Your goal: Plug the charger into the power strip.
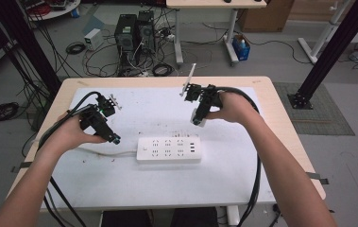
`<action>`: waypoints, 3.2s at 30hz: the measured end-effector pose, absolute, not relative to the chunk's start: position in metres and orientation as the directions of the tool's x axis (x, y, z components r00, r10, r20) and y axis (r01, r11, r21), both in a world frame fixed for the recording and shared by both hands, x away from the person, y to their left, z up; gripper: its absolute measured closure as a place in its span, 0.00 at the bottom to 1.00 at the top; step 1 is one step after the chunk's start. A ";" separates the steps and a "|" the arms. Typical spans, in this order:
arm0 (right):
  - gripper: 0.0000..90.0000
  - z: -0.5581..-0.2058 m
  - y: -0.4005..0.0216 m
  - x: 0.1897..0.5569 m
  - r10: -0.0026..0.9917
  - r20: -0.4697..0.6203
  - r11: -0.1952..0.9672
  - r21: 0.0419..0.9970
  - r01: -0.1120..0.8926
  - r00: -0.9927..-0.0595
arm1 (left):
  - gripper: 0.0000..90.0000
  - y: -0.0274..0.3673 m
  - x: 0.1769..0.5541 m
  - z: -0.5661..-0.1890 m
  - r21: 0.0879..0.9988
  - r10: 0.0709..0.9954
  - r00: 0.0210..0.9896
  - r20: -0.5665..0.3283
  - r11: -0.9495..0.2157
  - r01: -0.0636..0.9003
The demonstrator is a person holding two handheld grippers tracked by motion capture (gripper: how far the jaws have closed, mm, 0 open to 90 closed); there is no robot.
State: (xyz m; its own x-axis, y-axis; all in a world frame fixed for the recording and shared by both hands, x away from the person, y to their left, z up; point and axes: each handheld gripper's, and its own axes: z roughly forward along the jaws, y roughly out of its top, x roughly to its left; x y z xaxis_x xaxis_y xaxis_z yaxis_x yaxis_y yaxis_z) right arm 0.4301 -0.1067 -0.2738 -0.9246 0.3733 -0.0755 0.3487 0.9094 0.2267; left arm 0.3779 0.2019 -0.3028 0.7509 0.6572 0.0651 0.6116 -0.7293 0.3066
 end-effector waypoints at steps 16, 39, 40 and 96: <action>0.69 -0.346 -0.051 0.424 0.093 -0.029 0.989 0.119 0.089 -0.995 | 0.15 0.210 0.362 -0.311 0.312 0.674 0.737 0.057 -0.713 0.628; 0.70 -0.361 -0.038 0.416 0.001 -0.057 0.998 0.067 -0.002 -0.998 | 0.15 0.205 0.362 -0.321 0.299 0.663 0.748 0.039 -0.722 0.624; 0.70 -0.361 -0.037 0.416 0.006 -0.058 0.998 0.065 0.002 -0.998 | 0.15 0.205 0.362 -0.321 0.301 0.666 0.745 0.037 -0.719 0.627; 0.21 -0.290 -0.247 0.414 0.893 -0.013 0.438 0.253 0.863 -0.450 | 0.15 0.182 0.398 -0.289 0.300 0.646 0.755 0.110 -0.746 0.594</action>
